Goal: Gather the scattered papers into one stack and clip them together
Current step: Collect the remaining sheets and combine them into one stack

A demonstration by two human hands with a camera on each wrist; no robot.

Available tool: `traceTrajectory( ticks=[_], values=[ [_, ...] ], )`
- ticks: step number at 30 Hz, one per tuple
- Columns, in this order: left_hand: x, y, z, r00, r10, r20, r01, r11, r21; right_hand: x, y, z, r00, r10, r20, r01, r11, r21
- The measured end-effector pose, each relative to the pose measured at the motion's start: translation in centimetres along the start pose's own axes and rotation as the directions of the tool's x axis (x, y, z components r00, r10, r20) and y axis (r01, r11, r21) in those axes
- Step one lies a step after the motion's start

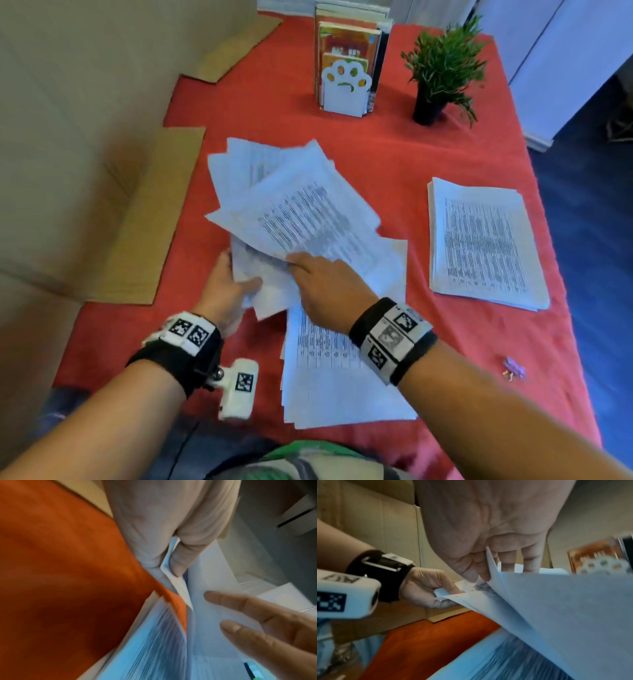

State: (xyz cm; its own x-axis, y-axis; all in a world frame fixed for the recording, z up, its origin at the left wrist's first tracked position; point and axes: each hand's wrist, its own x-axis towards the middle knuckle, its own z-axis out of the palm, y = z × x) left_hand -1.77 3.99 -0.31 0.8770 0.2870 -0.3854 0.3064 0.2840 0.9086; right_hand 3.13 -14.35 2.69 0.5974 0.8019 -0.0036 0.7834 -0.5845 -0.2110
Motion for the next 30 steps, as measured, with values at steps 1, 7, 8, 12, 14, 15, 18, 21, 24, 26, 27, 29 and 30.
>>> traceTrajectory(
  ticks=[1,7,8,12,14,15,18,21,24,26,27,29,30],
  values=[
    [-0.7,-1.1,0.1,0.998,-0.057,0.03,0.058,0.998,-0.016,-0.9,-0.7,0.4,0.998,0.028,0.058,-0.032,0.998,0.059],
    [-2.0,-4.1,-0.2,0.948,-0.317,-0.019,0.317,0.948,-0.018,-5.3,-0.4,1.1,0.891,0.238,0.387,-0.433,0.702,0.565],
    [-1.8,-4.2,-0.3,0.937,-0.348,-0.037,0.347,0.937,-0.03,-5.6,0.5,1.4,0.882,0.291,0.371,-0.467,0.647,0.602],
    [0.2,-5.6,-0.9,0.944,-0.287,-0.162,0.319,0.919,0.23,-6.9,5.0,2.9,0.756,0.631,0.176,-0.647,0.676,0.353],
    [-0.1,-4.8,0.3,0.965,-0.075,-0.252,0.18,0.888,0.424,-7.9,6.8,3.3,0.63,0.772,0.088,-0.775,0.617,0.138],
    [-0.3,-4.4,0.9,0.96,0.024,-0.277,0.131,0.841,0.525,-8.3,7.3,3.3,0.576,0.812,0.096,-0.817,0.568,0.098],
    [0.0,-3.5,2.3,0.94,0.26,-0.223,0.043,0.558,0.829,-9.3,7.7,3.8,0.504,0.838,0.209,-0.86,0.51,0.025],
    [1.9,-2.2,3.7,0.968,0.25,-0.037,-0.022,0.23,0.973,-9.3,7.5,4.6,0.521,0.816,0.251,-0.85,0.521,0.072],
    [4.4,-1.2,5.2,0.991,0.087,0.104,-0.113,0.111,0.987,-9.4,7.8,4.6,0.544,0.807,0.228,-0.831,0.483,0.275],
    [6.1,-0.8,5.9,0.985,0.01,0.17,-0.171,0.101,0.98,-9.8,8.1,3.8,0.557,0.811,0.178,-0.811,0.486,0.325],
    [6.8,-0.7,6.1,0.98,-0.018,0.198,-0.196,0.083,0.977,-10.1,8.4,3.4,0.571,0.807,0.154,-0.798,0.501,0.335],
    [7.7,-0.5,6.3,0.97,-0.077,0.229,-0.225,0.051,0.973,-10.6,8.9,2.5,0.611,0.778,0.149,-0.773,0.544,0.328],
    [8.0,-0.5,6.3,0.969,-0.107,0.224,-0.22,0.046,0.974,-10.8,9.2,2.1,0.626,0.764,0.159,-0.765,0.561,0.316]
  ],
)
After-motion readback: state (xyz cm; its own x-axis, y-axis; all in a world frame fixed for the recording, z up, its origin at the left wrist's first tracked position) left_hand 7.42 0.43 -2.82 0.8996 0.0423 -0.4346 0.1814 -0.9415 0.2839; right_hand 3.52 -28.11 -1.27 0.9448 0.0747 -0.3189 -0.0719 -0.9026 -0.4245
